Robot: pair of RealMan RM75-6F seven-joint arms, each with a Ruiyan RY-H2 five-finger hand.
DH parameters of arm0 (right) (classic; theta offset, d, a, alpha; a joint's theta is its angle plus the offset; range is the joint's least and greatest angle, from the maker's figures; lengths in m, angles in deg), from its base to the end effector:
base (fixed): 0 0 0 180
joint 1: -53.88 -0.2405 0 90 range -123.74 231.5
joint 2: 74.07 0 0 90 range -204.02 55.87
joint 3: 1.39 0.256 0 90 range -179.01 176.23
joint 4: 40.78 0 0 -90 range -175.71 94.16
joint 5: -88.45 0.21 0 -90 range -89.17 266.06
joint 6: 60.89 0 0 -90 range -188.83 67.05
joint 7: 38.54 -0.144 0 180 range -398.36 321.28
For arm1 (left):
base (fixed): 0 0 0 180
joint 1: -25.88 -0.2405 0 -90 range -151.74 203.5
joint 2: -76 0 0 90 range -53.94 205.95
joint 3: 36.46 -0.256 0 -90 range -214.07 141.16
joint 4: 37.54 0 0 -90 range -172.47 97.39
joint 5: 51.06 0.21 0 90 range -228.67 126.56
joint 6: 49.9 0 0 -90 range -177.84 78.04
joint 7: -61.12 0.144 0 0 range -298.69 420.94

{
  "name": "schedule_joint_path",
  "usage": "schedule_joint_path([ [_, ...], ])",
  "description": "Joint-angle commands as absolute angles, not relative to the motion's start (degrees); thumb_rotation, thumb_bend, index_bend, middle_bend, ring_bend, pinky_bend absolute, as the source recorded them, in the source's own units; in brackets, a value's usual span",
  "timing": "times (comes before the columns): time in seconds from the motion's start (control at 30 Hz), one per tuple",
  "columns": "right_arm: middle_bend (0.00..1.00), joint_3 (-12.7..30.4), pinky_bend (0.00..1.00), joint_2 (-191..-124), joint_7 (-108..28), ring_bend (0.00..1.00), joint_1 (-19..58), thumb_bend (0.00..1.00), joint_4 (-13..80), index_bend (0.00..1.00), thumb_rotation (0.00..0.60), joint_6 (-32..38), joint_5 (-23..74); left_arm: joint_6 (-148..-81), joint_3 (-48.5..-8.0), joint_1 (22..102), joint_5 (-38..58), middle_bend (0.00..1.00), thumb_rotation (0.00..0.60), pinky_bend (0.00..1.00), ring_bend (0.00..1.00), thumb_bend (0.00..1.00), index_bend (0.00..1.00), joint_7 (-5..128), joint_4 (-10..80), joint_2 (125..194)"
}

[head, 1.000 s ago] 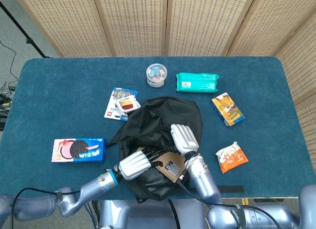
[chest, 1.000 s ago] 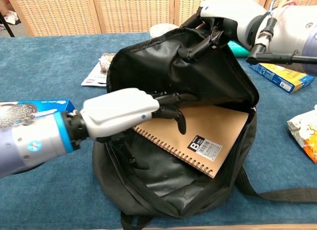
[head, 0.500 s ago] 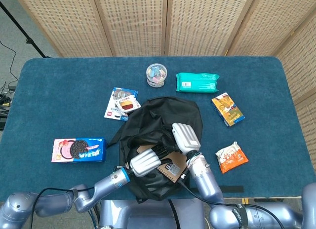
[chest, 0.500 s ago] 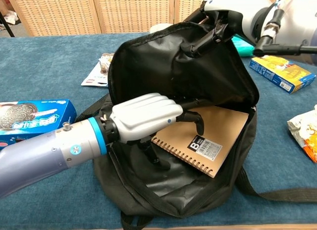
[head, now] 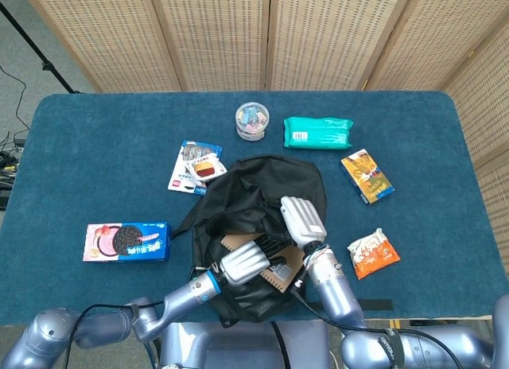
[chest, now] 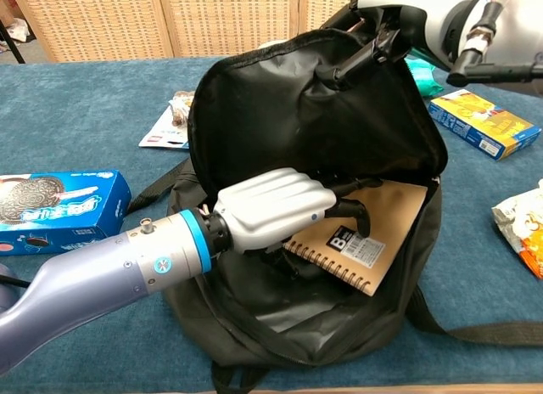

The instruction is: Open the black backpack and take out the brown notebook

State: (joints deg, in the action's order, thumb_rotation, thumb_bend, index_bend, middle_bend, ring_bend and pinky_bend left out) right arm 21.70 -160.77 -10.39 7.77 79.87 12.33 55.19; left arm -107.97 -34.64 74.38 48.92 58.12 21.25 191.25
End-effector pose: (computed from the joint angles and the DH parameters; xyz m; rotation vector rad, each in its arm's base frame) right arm -0.0381 -0.2956 0.0304 1.5291 -1.5233 1.1853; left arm -0.0641 0.2662 -0.1519 -2.3798 -0.6815 -1.3111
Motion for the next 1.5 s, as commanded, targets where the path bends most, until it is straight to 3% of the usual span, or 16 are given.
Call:
schedule_joint_path([
  [0.03, 0.67, 21.6, 0.62, -160.6, -10.6, 0.61, 7.6, 0.78, 80.0, 0.62, 0.600, 12.5, 55.2, -108.1, -34.7, 74.6, 48.6, 0.00, 0.600, 0.11, 0.08, 0.41, 0.31, 58.7, 21.1, 191.5],
  [0.27, 0.67, 21.3, 0.62, -160.3, -10.9, 0.61, 7.2, 0.78, 80.6, 0.62, 0.600, 13.1, 55.0, -109.2, -35.0, 74.7, 48.1, 0.00, 0.600, 0.11, 0.08, 0.41, 0.30, 59.6, 19.5, 192.8],
  [0.4, 0.67, 21.2, 0.62, -160.2, -11.2, 0.61, 7.1, 0.78, 80.6, 0.62, 0.600, 13.4, 55.0, -109.8, -35.1, 74.5, 47.6, 0.01, 0.600, 0.11, 0.09, 0.47, 0.30, 59.1, 19.2, 193.0],
  [0.57, 0.67, 21.1, 0.62, -160.0, -11.6, 0.61, 7.1, 0.78, 80.5, 0.62, 0.600, 13.6, 55.0, -112.3, -35.1, 74.1, 47.9, 0.24, 0.600, 0.19, 0.19, 0.67, 0.43, 58.2, 18.6, 193.1],
  [0.63, 0.67, 21.0, 0.62, -159.9, -11.8, 0.61, 7.1, 0.78, 80.3, 0.62, 0.600, 13.6, 55.0, -113.6, -35.3, 73.7, 48.1, 0.30, 0.600, 0.22, 0.22, 0.69, 0.49, 57.8, 18.0, 193.3],
  [1.0, 0.67, 20.5, 0.62, -159.4, -12.5, 0.61, 7.0, 0.78, 79.5, 0.62, 0.600, 13.7, 54.9, -119.0, -36.1, 72.6, 49.0, 0.48, 0.600, 0.33, 0.37, 0.68, 0.70, 54.3, 14.8, 194.3],
  [1.5, 0.67, 20.1, 0.62, -157.8, -13.4, 0.61, 7.5, 0.78, 75.8, 0.62, 0.600, 13.1, 55.3, -124.5, -38.2, 70.1, 50.3, 0.51, 0.600, 0.35, 0.39, 0.68, 0.73, 52.2, 19.8, 189.0],
])
